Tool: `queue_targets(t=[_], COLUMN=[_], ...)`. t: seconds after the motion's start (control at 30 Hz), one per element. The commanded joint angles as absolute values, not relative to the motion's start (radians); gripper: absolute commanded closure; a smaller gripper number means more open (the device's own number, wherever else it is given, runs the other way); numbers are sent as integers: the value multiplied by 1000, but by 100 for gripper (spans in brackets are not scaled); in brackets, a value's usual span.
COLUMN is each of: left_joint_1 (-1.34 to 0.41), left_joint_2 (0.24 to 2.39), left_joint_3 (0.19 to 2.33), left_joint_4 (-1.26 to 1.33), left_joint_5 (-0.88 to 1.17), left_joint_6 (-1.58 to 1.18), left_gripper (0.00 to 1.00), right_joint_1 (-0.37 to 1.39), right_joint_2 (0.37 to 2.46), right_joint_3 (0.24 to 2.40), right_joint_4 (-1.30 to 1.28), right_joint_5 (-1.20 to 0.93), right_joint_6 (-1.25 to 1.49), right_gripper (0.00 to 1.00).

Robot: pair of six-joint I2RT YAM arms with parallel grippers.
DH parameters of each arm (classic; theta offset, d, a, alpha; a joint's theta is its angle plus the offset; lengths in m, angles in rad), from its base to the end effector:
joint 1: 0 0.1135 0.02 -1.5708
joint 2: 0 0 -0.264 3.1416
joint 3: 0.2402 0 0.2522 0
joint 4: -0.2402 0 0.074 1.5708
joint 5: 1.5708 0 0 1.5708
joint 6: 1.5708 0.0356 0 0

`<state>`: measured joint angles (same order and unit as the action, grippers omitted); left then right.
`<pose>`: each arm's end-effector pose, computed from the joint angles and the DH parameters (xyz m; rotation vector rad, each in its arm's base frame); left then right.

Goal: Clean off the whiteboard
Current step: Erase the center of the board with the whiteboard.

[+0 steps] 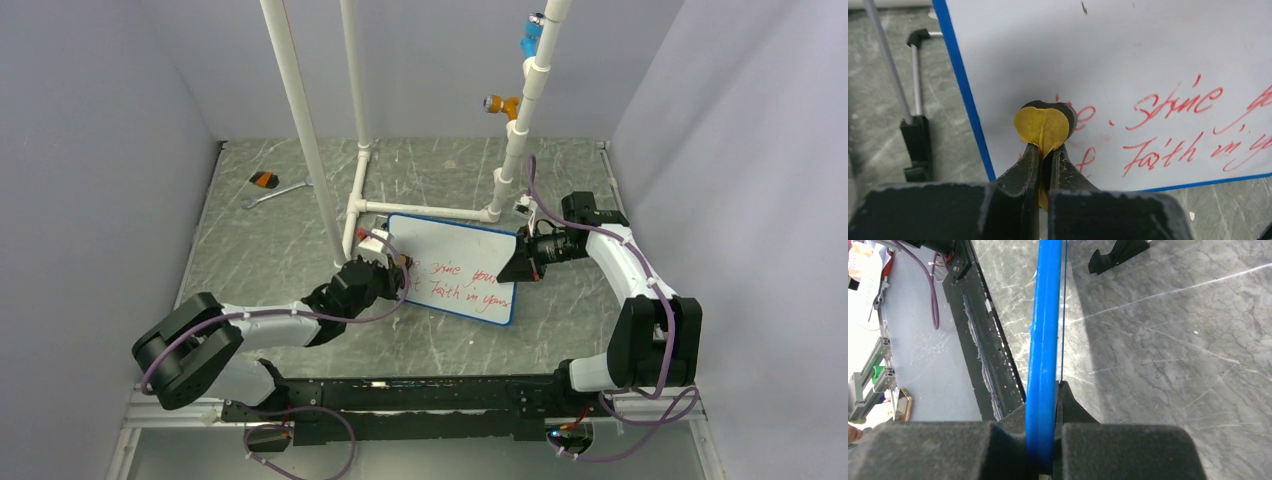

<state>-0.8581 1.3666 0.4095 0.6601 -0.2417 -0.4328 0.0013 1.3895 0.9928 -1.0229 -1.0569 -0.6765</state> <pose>0.1767 -0.1914 0.1745 0.2348 1.8985 -0.6630 0.2353 0.0313 0.2434 -0.8873 2.2018 1.2469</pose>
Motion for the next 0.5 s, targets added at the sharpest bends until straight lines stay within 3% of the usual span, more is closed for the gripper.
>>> queue_targets(t=[0.0, 0.47], left_joint_1=[-809, -935], left_joint_2=[1304, 1463], left_joint_3=[508, 468], left_joint_4=[578, 625], left_joint_5=[-247, -174], left_joint_6=[-374, -427], left_gripper=[100, 100], right_joint_1=[26, 26], right_joint_2=[1386, 1391], right_joint_3=[1019, 1020], right_joint_4=[-1070, -1071], right_joint_5=[-1117, -1116], right_joint_6=[-741, -741], right_gripper=[100, 100])
